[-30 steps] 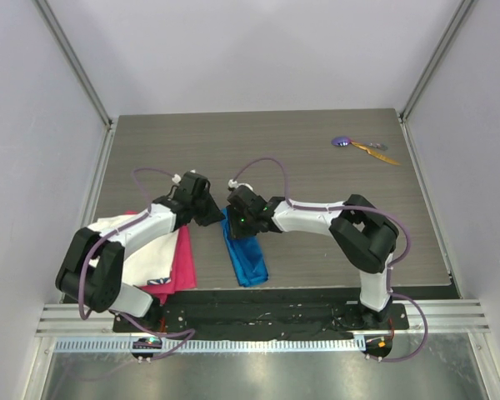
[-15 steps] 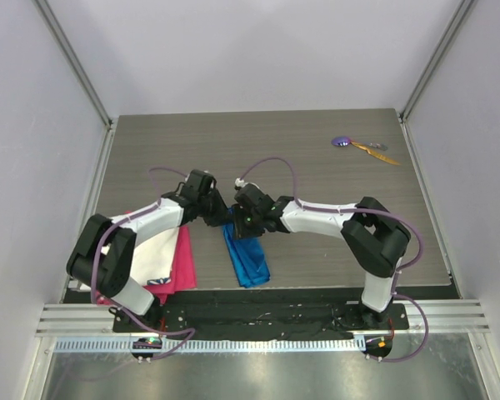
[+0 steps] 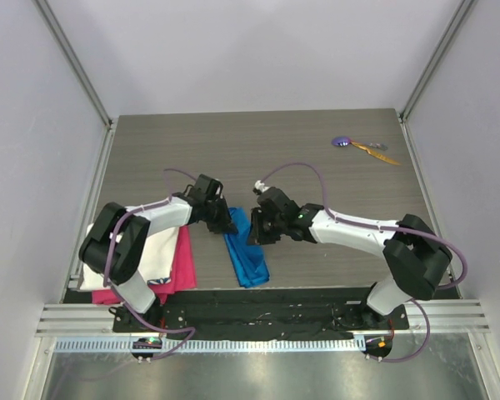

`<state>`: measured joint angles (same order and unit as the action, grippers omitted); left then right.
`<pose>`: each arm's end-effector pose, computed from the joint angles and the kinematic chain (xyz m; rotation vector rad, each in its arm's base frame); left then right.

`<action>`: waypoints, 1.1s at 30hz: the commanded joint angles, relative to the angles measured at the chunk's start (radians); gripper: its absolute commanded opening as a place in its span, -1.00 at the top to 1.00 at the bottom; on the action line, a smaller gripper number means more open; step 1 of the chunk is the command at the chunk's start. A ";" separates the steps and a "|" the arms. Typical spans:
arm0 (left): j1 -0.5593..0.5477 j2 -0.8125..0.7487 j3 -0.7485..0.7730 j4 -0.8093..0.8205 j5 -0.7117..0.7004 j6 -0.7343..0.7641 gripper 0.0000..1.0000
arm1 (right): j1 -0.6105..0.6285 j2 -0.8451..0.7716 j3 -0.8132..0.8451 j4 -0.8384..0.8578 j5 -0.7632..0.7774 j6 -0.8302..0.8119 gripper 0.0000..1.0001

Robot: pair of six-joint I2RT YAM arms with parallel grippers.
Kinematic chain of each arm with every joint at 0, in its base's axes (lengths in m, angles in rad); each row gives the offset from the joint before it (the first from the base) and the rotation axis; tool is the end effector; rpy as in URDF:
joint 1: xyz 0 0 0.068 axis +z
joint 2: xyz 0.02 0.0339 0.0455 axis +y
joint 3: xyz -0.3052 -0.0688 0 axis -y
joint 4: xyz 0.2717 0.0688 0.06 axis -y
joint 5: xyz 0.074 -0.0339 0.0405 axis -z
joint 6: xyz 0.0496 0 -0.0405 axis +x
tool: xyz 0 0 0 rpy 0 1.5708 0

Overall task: Fold the napkin into a case and place the utensils inside
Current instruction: Smooth out the smaller rectangle-folded napkin at the center of the board.

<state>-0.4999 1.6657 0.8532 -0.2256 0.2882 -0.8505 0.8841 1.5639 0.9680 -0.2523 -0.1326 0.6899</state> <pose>0.2926 -0.1759 0.1566 -0.3785 2.7716 -0.7933 0.2218 0.2809 0.2235 -0.3172 2.5834 0.8183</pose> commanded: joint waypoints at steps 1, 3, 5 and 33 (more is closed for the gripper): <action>0.001 0.029 0.040 -0.070 -0.057 0.099 0.85 | 0.003 -0.053 -0.099 0.131 -0.108 0.074 0.78; 0.001 0.032 0.037 -0.073 -0.069 0.103 0.86 | 0.001 -0.059 -0.124 0.169 -0.120 0.092 0.84; 0.001 0.037 0.034 -0.072 -0.075 0.105 0.86 | 0.003 -0.058 -0.155 0.200 -0.148 0.106 0.88; 0.027 0.008 0.029 -0.070 -0.110 0.102 0.88 | 0.042 -0.143 -0.308 0.254 -0.116 0.111 0.92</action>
<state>-0.4885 1.6772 0.8795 -0.2520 0.2707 -0.7811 0.9154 1.4117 0.6987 0.0132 -0.2668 0.7971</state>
